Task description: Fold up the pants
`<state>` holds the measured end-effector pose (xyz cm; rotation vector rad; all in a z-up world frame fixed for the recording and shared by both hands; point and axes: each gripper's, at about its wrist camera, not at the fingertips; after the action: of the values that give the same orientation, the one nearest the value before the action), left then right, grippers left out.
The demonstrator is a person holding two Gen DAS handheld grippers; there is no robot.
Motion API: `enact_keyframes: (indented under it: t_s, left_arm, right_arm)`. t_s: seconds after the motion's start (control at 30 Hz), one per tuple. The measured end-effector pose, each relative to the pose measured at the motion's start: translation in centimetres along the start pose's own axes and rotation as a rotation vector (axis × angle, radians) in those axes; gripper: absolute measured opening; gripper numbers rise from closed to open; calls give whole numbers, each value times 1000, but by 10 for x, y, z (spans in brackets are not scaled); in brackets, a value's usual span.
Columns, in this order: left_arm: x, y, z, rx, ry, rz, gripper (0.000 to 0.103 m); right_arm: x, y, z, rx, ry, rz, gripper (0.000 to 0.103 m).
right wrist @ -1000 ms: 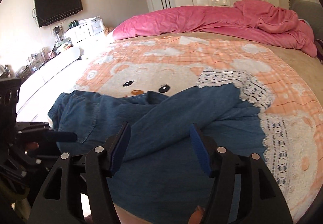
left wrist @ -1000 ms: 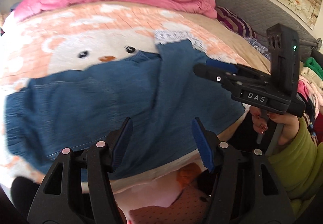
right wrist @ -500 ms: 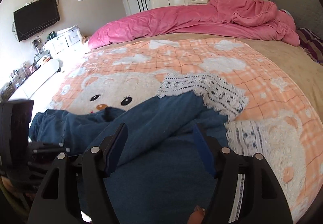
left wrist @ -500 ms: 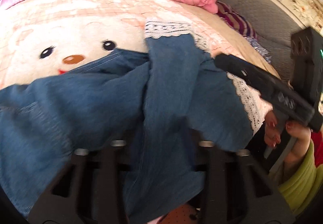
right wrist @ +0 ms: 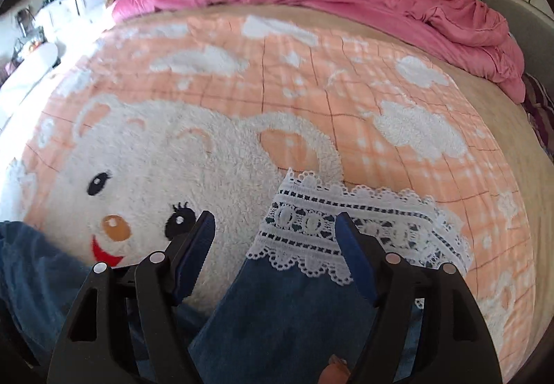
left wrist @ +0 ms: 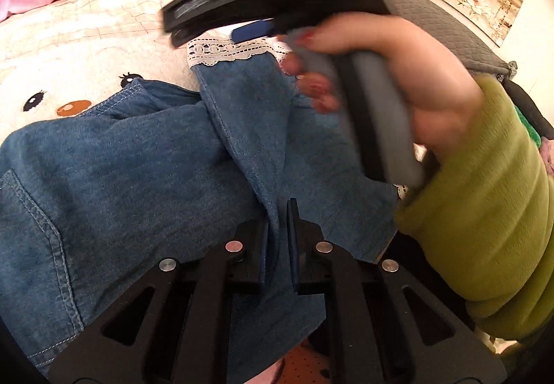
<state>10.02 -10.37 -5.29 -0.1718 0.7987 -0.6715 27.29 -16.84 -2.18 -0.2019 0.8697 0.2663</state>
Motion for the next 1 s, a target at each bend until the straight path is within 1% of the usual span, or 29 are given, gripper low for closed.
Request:
enact_keyframes:
  t_s: [0.03,0.07,0.1,0.13,0.2,0.23,0.27,0.3,0.4,0.43,0.53,0.63,0.7,0.8,0.87,0.93,1.0]
  left_arm:
    - [1,1,0,0,-1,-2,4]
    - [2,1,1,0,-3,-2,4]
    - [1,3,0,-1,-4,-7,4]
    - [0,3,1,-1,-7,-9,4]
    - [0,5,2,4,-16,1,4]
    - [0,6,3,5,-20,5,5]
    - [-4,6,2,3,-25,8,5]
    - [-4,7,2,0,-25,10,5]
    - [-2,13,4,-11,-28,11,5]
    - [-2,13,4,-6,-31,12,5]
    - [-2,11,3,13,-39,21,5]
    - [-7,9,1,47,-39,26,5]
    - [-12,2,1,80,-41,23,3]
    - [-21,-5,0,154,-48,14,1]
    - [-29,-12,-2,193,-49,-3,1]
    - [-32,-16,-8,245,-43,3,1]
    - [-33,-19,-16,270,-26,11,1]
  right_arm:
    - [11,1,1,-1,27,-34,71]
    - [20,1,1,-12,44,-59,66]
    - [30,0,0,-25,58,-83,57]
    - [34,-5,-2,-10,55,-76,38]
    - [28,-21,-6,40,24,-38,17]
    - [21,-28,-6,69,4,-19,8]
    - [8,-42,-10,131,-36,47,8]
    - [-2,-52,-13,182,-56,88,8]
    - [-41,-84,-31,307,-118,159,7]
    - [-54,-92,-38,336,-138,166,7]
    - [-95,-118,-70,421,-201,150,7]
    - [-131,-143,-107,530,-235,137,7]
    - [-146,-156,-127,579,-238,118,7]
    - [-161,-165,-157,624,-219,124,7]
    - [-165,-164,-177,640,-185,128,7]
    - [-165,-161,-192,644,-151,136,7]
    - [-165,-158,-206,653,-118,145,10]
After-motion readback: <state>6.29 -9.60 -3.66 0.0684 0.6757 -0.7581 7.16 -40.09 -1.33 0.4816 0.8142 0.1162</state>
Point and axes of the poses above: each gripper's, at about its wrist camera, not at the fingertips, and x roughly the way its jaws point, y to its left, z to its top, and after that the axes turned 5 degrees about -y, right-handed
